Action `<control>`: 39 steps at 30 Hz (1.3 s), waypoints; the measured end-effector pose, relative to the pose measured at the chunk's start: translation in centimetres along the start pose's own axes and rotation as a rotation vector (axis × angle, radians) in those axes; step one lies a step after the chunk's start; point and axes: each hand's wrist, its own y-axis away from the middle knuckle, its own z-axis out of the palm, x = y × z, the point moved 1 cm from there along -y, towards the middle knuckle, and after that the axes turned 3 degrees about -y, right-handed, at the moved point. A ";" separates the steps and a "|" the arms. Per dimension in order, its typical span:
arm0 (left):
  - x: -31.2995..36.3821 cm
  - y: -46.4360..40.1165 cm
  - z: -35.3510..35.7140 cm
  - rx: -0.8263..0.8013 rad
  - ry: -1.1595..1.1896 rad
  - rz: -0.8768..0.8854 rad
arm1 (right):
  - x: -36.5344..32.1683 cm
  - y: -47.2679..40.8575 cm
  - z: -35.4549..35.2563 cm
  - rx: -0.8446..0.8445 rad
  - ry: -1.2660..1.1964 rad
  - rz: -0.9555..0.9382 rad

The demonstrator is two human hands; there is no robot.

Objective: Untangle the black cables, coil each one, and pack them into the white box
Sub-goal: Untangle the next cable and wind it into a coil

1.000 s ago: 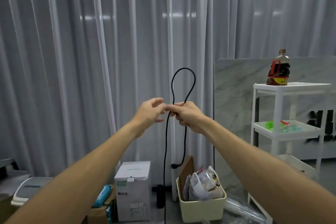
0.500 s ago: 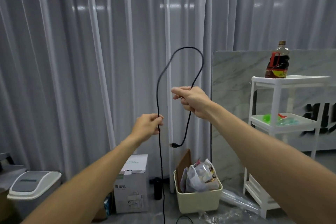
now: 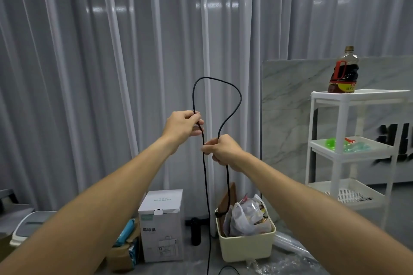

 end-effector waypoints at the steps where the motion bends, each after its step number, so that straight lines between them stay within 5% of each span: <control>1: -0.2 0.2 0.0 -0.010 0.005 -0.011 | -0.1 0.0 0.0 0.001 -0.039 -0.009; 10: -6.2 4.8 1.7 -0.335 -0.176 -0.175 | -2.3 -0.8 -1.6 -0.006 -0.390 -0.032; 16: -5.9 3.5 1.8 -0.212 -0.044 -0.193 | -1.1 -0.8 -2.8 -0.012 -0.306 0.008; 23: -3.0 1.2 0.4 -0.103 0.100 -0.111 | 2.2 1.0 -1.6 -0.212 0.005 0.072; 29: -2.5 1.1 0.2 -0.041 0.181 -0.111 | 2.4 0.4 -0.7 -0.066 -0.080 -0.005; 35: -7.3 4.5 2.1 -0.087 0.051 -0.201 | 1.2 -0.3 -1.0 -0.027 -0.176 -0.073; 39: -10.9 7.6 4.5 -0.339 -0.048 -0.273 | 1.1 -0.7 -0.4 -0.046 -0.186 -0.069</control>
